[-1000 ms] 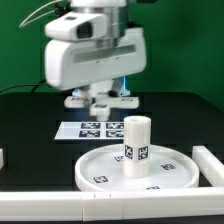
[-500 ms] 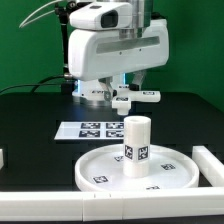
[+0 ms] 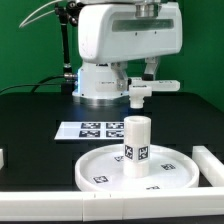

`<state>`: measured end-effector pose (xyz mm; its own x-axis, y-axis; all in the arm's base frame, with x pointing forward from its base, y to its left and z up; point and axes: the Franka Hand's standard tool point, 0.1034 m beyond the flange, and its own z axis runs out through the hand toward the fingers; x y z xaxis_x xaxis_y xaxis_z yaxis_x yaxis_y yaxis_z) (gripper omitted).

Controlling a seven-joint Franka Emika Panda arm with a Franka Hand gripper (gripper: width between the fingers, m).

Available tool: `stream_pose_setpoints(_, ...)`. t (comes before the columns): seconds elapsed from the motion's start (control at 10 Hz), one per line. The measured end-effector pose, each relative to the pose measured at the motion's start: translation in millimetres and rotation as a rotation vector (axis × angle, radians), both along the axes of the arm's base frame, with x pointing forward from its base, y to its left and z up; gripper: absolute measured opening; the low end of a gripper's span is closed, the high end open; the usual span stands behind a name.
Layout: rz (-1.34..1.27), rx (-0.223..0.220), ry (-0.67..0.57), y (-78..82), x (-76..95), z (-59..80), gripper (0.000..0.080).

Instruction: Assemble round table

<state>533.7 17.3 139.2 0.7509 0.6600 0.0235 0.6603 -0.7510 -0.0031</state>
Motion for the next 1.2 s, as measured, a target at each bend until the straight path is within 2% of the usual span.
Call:
stream_pose_setpoints(0.3, 0.000, 0.000, 0.005, -0.2, -1.1, -1.9, 0.0443)
stream_pose_setpoints(0.5, 0.024, 0.001, -0.009, 0.8, 19.4, 2.5, 0.0443)
stream_pose_setpoints(0.6, 0.025, 0.002, -0.010, 1.6, 25.2, -0.8, 0.0443)
stream_pose_setpoints(0.8, 0.023, 0.004, 0.000, 1.8, 23.4, -7.6, 0.0443)
stream_pose_setpoints(1.2, 0.020, 0.004, 0.011, 0.1, 19.8, -13.0, 0.0443)
